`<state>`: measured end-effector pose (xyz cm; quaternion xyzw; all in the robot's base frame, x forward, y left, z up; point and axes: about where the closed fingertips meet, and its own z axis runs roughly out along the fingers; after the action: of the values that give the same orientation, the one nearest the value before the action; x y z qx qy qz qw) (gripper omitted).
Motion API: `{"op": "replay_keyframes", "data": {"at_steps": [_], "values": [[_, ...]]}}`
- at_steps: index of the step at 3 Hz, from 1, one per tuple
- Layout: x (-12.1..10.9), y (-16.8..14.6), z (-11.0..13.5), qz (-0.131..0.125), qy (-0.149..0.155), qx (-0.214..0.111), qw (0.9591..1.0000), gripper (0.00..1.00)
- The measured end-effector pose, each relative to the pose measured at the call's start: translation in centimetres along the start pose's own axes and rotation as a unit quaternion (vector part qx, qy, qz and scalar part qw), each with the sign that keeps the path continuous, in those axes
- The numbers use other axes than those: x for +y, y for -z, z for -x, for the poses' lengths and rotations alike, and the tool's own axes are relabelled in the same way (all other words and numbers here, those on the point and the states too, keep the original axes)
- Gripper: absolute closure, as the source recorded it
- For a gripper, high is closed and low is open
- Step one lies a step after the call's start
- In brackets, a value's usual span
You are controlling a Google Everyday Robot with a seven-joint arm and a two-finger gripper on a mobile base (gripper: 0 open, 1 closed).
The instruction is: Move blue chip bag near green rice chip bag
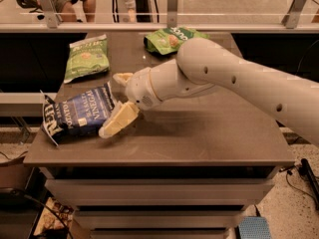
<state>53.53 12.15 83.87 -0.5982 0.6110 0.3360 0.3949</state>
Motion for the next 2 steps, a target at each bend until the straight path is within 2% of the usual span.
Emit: {"op": "replay_keyframes", "data": {"at_steps": [1, 2], "values": [[0.91, -2.06, 0.82, 0.02, 0.006, -0.01, 0.9997, 0.0], [1.01, -2.14, 0.91, 0.021, 0.007, -0.01, 0.9997, 0.18]]}}
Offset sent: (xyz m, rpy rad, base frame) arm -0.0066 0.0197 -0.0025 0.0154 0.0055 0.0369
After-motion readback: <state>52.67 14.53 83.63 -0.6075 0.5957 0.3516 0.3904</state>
